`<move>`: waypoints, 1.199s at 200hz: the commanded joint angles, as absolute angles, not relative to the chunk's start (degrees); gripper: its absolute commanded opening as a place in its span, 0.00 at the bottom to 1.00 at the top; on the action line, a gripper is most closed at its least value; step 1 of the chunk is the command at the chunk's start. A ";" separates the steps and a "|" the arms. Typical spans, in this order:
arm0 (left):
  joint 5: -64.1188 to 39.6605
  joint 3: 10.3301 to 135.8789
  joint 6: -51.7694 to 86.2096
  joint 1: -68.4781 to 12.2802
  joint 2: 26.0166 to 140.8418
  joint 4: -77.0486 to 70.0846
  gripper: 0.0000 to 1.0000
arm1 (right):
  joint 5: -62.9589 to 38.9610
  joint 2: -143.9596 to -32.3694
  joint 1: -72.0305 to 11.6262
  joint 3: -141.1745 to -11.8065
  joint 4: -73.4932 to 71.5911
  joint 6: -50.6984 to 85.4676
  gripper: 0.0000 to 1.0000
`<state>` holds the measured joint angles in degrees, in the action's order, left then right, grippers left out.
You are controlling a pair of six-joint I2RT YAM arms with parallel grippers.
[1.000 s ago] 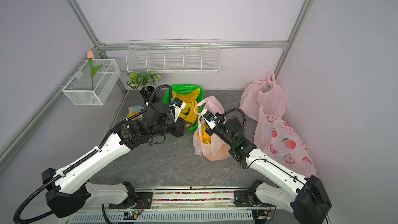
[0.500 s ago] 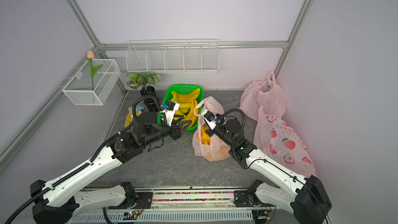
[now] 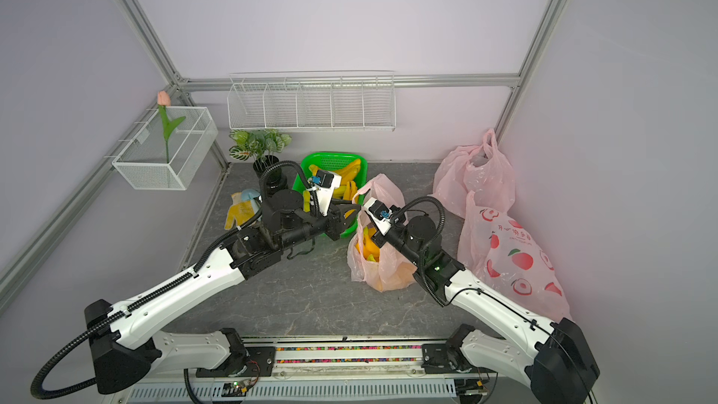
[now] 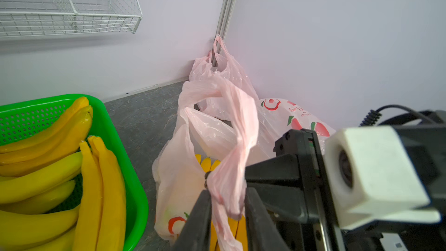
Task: Place the banana into a plastic bag & tie a knot
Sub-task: Cross the plastic bag at the center of the board.
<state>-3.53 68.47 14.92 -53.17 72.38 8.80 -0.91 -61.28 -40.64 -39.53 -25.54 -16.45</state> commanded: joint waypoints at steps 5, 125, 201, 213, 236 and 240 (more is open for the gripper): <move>-3.93 71.40 15.18 -53.27 73.67 8.47 0.12 | -1.60 -60.91 -40.58 -38.40 -27.85 -15.95 0.07; 18.04 94.79 8.43 -53.87 78.09 36.40 0.00 | 1.10 -48.76 -40.56 -37.34 -19.77 -17.75 0.69; 18.90 101.67 5.77 -59.22 84.15 44.65 0.00 | -1.95 -51.19 -41.02 -44.74 -16.90 -18.24 0.82; 19.05 102.26 5.54 -60.12 84.40 44.57 0.00 | -2.69 -52.37 -41.36 -46.03 -16.82 -18.17 0.82; 19.23 103.09 4.70 -62.14 84.64 44.05 0.00 | -2.28 -55.40 -42.66 -48.09 -16.58 -18.82 0.82; 19.44 103.18 4.56 -62.49 84.69 43.87 0.00 | -2.18 -55.73 -42.77 -48.16 -16.80 -19.03 0.82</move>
